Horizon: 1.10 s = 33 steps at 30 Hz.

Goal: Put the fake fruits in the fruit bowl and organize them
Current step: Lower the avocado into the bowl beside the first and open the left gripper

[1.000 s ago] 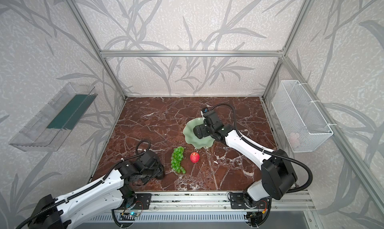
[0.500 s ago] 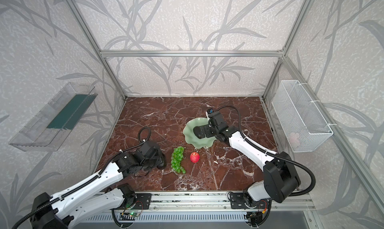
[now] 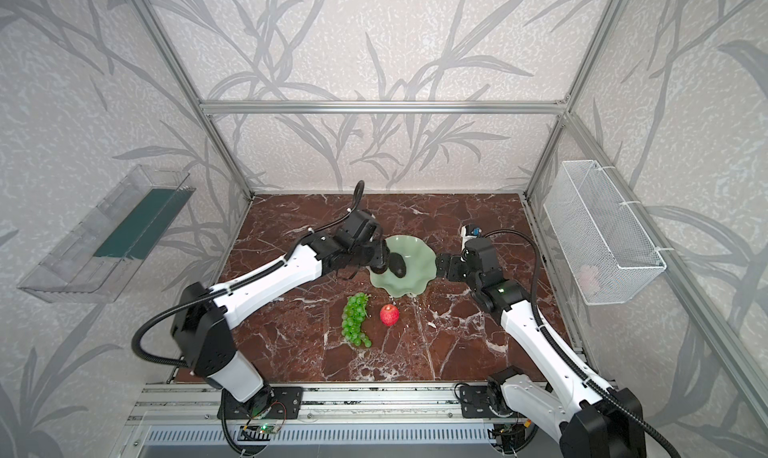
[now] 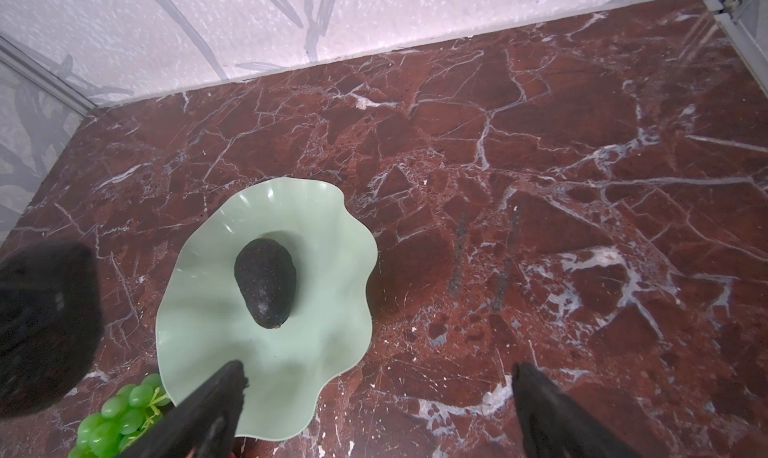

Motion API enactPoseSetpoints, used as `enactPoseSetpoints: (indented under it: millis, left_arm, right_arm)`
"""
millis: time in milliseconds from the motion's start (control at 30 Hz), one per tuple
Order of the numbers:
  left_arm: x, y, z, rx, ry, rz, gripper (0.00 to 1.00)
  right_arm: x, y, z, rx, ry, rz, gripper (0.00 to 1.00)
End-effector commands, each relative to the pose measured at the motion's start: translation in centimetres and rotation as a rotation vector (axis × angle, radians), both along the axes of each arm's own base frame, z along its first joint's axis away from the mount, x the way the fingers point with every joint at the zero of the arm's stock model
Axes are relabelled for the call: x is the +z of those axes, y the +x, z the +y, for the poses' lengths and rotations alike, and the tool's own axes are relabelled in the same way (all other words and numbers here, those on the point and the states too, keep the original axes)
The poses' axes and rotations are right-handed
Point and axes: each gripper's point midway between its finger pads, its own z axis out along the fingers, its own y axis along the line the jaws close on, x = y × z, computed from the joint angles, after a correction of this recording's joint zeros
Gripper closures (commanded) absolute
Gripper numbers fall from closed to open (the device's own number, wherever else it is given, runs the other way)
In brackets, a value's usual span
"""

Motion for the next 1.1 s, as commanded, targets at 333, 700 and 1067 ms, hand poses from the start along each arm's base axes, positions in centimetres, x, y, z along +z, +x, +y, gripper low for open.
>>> enactPoseSetpoints:
  millis: [333,700,1067]
  left_arm:
    - [-6.5,4.0,-8.4,-0.205,0.141,0.066,0.43]
    - [-11.1,3.4,-8.5,-0.201,0.222,0.124,0.40]
    - [-11.7,3.5,-8.6,-0.174,0.206,0.136,0.26]
  right_arm:
    - [-2.2,-2.1,-0.8,-0.027,0.034,0.069,0.01]
    - [-2.7,-2.0,-0.4,-0.014,0.053,0.078,0.01]
    - [-1.7,-2.1,-0.7,-0.016,0.033,0.059,0.01]
